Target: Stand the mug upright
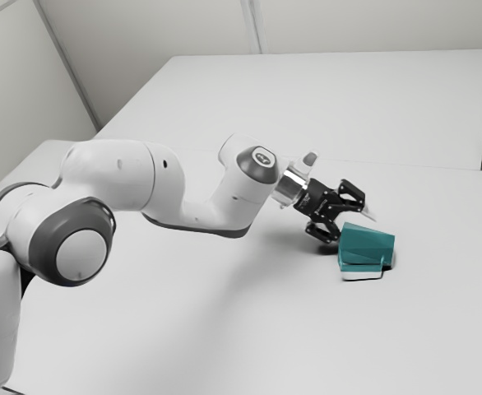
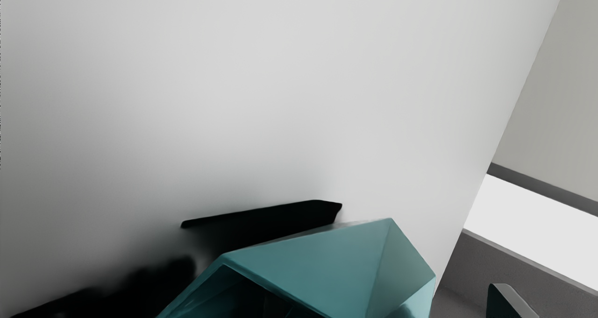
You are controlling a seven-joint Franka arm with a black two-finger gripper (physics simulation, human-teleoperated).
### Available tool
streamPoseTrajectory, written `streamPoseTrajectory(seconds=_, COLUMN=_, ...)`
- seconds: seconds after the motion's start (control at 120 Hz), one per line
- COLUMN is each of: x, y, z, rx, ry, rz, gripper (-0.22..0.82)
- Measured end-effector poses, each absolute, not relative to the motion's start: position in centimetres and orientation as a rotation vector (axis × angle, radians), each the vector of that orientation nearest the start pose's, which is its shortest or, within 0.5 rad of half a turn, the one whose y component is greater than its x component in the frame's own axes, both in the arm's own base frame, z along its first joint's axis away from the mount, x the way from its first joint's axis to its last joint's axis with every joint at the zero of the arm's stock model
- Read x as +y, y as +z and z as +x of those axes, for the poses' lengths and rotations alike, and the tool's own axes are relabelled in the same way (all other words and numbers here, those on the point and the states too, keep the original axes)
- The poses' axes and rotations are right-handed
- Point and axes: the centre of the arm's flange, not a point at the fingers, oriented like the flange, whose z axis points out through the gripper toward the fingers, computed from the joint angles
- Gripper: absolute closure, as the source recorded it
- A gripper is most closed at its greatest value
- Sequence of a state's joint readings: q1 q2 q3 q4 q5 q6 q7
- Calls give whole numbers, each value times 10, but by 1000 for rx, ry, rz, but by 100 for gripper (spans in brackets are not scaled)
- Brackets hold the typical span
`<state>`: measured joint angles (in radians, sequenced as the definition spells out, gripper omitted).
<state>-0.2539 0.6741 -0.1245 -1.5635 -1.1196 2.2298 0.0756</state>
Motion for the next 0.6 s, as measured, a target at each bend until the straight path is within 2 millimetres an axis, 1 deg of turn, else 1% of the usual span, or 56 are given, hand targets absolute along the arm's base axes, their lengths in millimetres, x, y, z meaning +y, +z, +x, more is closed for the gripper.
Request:
streamPoseTrajectory(seconds=0.05, x=-277, y=266, z=658, rx=359, ry=-190, rz=2181, gripper=35)
streamPoseTrajectory(seconds=0.092, x=-278, y=267, z=657, rx=362, ry=-191, rz=2180, gripper=45)
streamPoseTrajectory(seconds=0.142, x=-280, y=267, z=657, rx=369, ry=-193, rz=2176, gripper=53)
streamPoseTrajectory(seconds=0.183, x=-280, y=267, z=657, rx=374, ry=-192, rz=2173, gripper=58)
streamPoseTrajectory(seconds=0.275, x=-282, y=272, z=660, rx=379, ry=-184, rz=2167, gripper=66)
streamPoseTrajectory(seconds=0.367, x=-286, y=284, z=665, rx=370, ry=-164, rz=2158, gripper=72)
streamPoseTrajectory(seconds=0.542, x=-294, y=292, z=664, rx=363, ry=-159, rz=2163, gripper=75)
streamPoseTrajectory(seconds=0.567, x=-294, y=296, z=664, rx=359, ry=-153, rz=2169, gripper=75)
streamPoseTrajectory(seconds=0.6, x=-293, y=309, z=664, rx=336, ry=-132, rz=2190, gripper=76)
